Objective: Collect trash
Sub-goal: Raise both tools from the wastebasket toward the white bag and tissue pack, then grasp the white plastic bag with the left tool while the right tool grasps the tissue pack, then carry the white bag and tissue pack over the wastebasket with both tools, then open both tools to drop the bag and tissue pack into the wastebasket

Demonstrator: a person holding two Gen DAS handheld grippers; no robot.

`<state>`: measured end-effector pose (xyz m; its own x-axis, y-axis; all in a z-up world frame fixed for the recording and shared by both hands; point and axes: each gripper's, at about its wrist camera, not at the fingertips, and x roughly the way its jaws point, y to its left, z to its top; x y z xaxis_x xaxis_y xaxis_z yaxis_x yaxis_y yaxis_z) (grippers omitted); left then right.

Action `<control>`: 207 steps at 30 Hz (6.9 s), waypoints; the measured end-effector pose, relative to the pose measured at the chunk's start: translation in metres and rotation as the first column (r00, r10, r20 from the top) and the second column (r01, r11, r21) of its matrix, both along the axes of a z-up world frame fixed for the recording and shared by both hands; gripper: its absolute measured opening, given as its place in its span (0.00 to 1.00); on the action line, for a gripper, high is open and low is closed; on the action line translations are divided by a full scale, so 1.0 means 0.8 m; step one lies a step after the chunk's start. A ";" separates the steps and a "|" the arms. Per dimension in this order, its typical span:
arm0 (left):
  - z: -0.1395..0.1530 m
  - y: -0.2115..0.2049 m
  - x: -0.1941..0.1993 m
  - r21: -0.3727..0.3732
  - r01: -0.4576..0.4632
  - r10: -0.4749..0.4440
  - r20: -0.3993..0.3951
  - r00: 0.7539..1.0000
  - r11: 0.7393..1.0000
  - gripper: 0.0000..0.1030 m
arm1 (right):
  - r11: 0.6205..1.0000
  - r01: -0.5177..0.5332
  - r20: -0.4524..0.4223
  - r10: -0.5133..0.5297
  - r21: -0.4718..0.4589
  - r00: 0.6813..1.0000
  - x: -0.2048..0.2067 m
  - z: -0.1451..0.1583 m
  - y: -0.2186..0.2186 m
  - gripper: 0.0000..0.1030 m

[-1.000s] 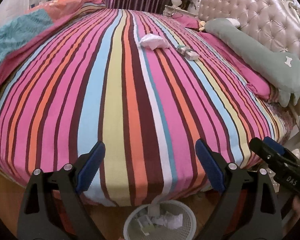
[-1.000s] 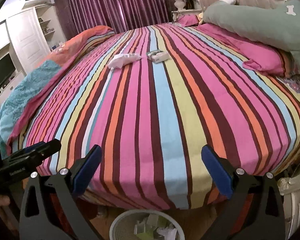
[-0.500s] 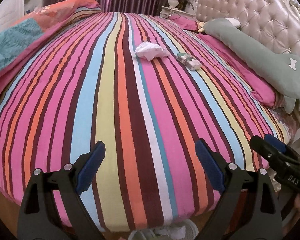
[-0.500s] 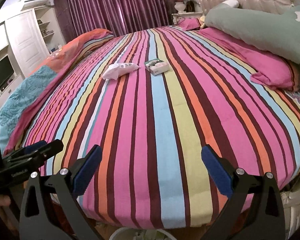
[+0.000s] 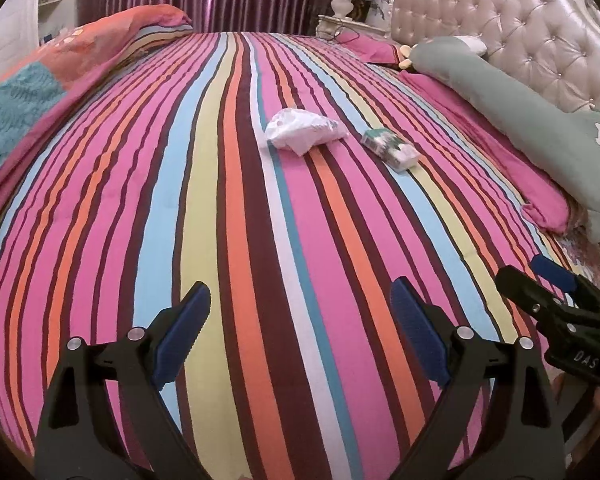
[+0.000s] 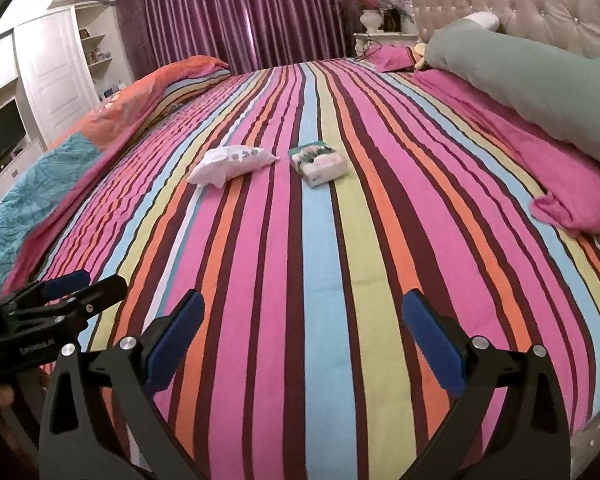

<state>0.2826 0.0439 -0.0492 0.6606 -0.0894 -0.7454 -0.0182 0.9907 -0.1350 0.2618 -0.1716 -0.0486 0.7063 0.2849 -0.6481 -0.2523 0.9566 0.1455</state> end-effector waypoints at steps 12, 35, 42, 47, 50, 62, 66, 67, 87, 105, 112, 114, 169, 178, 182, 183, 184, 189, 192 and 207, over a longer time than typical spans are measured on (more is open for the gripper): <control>0.004 0.002 0.096 0.058 0.030 -0.031 0.017 0.999 0.998 0.86 | 1.000 -0.004 -0.001 0.004 -0.018 1.000 0.075 -0.002 0.003 0.92; -0.016 0.004 0.242 0.122 0.073 -0.072 -0.013 0.997 0.990 0.86 | 0.991 -0.090 -0.028 0.088 -0.102 0.996 0.195 -0.024 0.032 0.92; -0.024 -0.006 0.275 0.133 0.105 -0.102 -0.029 0.994 0.986 0.86 | 0.985 -0.118 -0.041 0.114 -0.126 0.993 0.222 -0.035 0.040 0.92; -0.027 -0.013 0.294 0.139 0.123 -0.119 -0.036 0.992 0.983 0.86 | 0.979 -0.128 -0.043 0.122 -0.156 0.992 0.239 -0.040 0.046 0.92; -0.030 -0.018 0.304 0.138 0.119 -0.114 -0.045 0.992 0.983 0.86 | 0.980 -0.128 -0.046 0.122 -0.154 0.991 0.247 -0.040 0.048 0.92; -0.053 -0.011 0.326 0.073 0.009 0.000 -0.120 0.993 0.997 0.86 | 0.966 -0.154 -0.087 0.138 -0.208 0.987 0.267 -0.049 0.065 0.84; -0.051 -0.011 0.327 0.090 0.003 0.007 -0.117 0.993 0.996 0.69 | 0.975 -0.131 -0.090 0.116 -0.180 0.989 0.269 -0.047 0.060 0.63; -0.051 -0.011 0.327 0.094 0.006 0.005 -0.117 0.993 0.996 0.68 | 0.976 -0.123 -0.087 0.109 -0.177 0.990 0.269 -0.045 0.059 0.53; 0.003 0.001 0.219 0.048 -0.033 0.035 -0.027 0.999 0.998 0.66 | 0.997 -0.033 -0.108 0.025 -0.071 0.994 0.195 -0.010 0.033 0.47; 0.021 0.004 0.068 0.030 -0.041 0.041 -0.024 0.999 0.999 0.66 | 1.000 0.028 -0.113 -0.028 0.002 0.993 0.069 0.013 0.001 0.47; 0.022 -0.001 0.012 0.035 -0.027 0.027 -0.018 0.999 0.999 0.66 | 1.000 0.014 -0.093 -0.012 0.020 0.996 0.016 0.022 -0.004 0.47; 0.020 -0.002 -0.004 0.033 -0.025 0.026 -0.019 0.999 0.999 0.66 | 1.000 0.009 -0.095 -0.007 0.024 0.995 0.003 0.022 -0.003 0.47; -0.161 -0.056 -0.292 -0.001 0.070 -0.062 -0.461 0.885 0.998 0.66 | 0.996 -0.046 -0.613 0.085 0.078 0.786 -0.240 -0.172 -0.009 0.47; -0.216 -0.062 -0.277 -0.021 0.062 -0.062 -0.622 0.780 0.998 0.66 | 0.996 0.036 -0.764 0.041 0.084 0.644 -0.225 -0.235 -0.016 0.47; -0.242 -0.060 -0.273 -0.050 0.032 -0.057 -0.675 0.736 0.998 0.66 | 0.995 0.062 -0.813 0.026 0.077 0.581 -0.220 -0.261 -0.013 0.47; -0.248 -0.060 -0.273 -0.055 0.025 -0.056 -0.687 0.725 0.998 0.66 | 0.995 0.068 -0.824 0.024 0.076 0.566 -0.219 -0.267 -0.015 0.47; -0.253 -0.061 -0.272 -0.058 0.022 -0.057 -0.696 0.716 0.998 0.66 | 0.994 0.075 -0.833 0.020 0.074 0.553 -0.218 -0.273 -0.016 0.47; -0.275 -0.072 -0.270 -0.070 0.027 -0.069 -0.737 0.673 0.997 0.66 | 0.995 0.086 -0.865 0.006 0.057 0.501 -0.215 -0.293 -0.015 0.47; -0.285 -0.075 -0.269 -0.074 0.027 -0.074 -0.756 0.650 0.997 0.66 | 0.996 0.074 -0.878 0.002 0.042 0.478 -0.214 -0.304 -0.011 0.47; -0.315 -0.071 -0.269 -0.096 -0.028 -0.063 -0.819 0.571 0.995 0.81 | 0.996 0.092 -0.909 -0.035 0.003 0.416 -0.212 -0.328 -0.012 0.90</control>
<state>0.0676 -0.0129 -0.3010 -0.2320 -0.1882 -0.9543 -0.1487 0.9764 -0.1565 0.0921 -0.1811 -0.3114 -0.2662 0.3136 -0.9115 0.1146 0.9492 0.2931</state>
